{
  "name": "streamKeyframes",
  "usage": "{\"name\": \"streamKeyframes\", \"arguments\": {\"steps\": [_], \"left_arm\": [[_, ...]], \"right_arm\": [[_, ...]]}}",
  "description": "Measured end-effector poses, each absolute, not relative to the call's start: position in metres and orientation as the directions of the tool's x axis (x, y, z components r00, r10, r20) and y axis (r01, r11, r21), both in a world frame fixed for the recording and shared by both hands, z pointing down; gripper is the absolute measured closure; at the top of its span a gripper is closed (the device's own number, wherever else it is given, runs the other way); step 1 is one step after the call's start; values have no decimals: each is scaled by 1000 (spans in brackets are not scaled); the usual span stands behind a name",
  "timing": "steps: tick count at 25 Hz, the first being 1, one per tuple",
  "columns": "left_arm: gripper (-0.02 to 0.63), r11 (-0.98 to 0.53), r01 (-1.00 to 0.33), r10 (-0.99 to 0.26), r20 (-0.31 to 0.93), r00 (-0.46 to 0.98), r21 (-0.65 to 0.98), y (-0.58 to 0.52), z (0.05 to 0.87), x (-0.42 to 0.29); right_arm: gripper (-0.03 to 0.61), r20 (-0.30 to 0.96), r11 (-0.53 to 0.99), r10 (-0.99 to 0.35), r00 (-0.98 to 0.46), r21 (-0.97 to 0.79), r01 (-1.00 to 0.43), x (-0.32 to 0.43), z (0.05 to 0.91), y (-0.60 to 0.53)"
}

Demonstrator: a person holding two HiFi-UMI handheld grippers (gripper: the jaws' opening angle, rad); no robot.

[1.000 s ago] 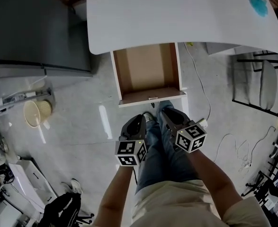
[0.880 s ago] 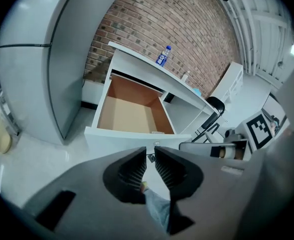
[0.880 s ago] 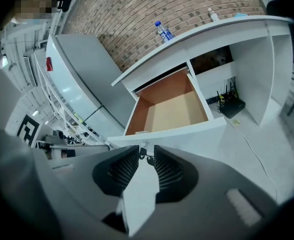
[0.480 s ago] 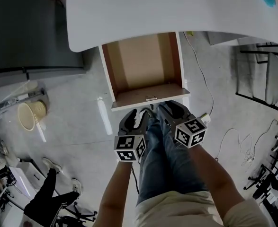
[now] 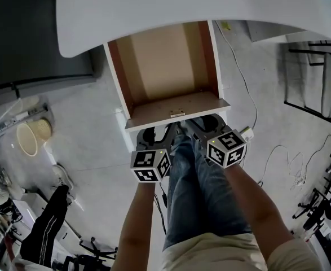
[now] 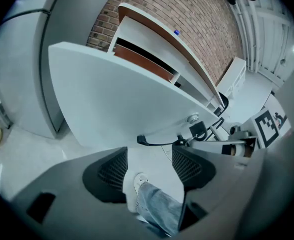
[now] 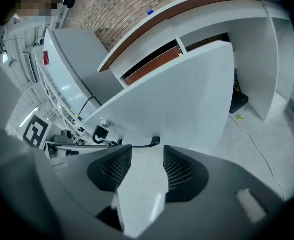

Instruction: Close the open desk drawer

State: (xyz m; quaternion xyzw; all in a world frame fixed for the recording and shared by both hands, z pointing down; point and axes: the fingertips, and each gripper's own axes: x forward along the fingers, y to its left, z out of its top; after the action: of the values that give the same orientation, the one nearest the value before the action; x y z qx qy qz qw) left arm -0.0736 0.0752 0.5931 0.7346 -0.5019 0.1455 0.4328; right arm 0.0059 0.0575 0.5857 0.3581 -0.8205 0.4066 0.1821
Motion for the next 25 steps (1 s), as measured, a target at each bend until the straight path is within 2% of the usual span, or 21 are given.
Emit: {"name": "streamKeyframes", "arguments": {"steps": [7, 13, 25], "left_arm": [[333, -128, -856, -628, 627, 460, 501, 65, 598, -72], [330, -142, -848, -619, 623, 479, 511, 60, 600, -67], [354, -123, -850, -604, 641, 474, 512, 53, 600, -61]], "right_arm": [[355, 567, 432, -441, -695, -545, -719, 3, 592, 54], [351, 545, 444, -450, -708, -551, -707, -4, 593, 44], [410, 557, 431, -423, -715, -570, -699, -4, 598, 41]]}}
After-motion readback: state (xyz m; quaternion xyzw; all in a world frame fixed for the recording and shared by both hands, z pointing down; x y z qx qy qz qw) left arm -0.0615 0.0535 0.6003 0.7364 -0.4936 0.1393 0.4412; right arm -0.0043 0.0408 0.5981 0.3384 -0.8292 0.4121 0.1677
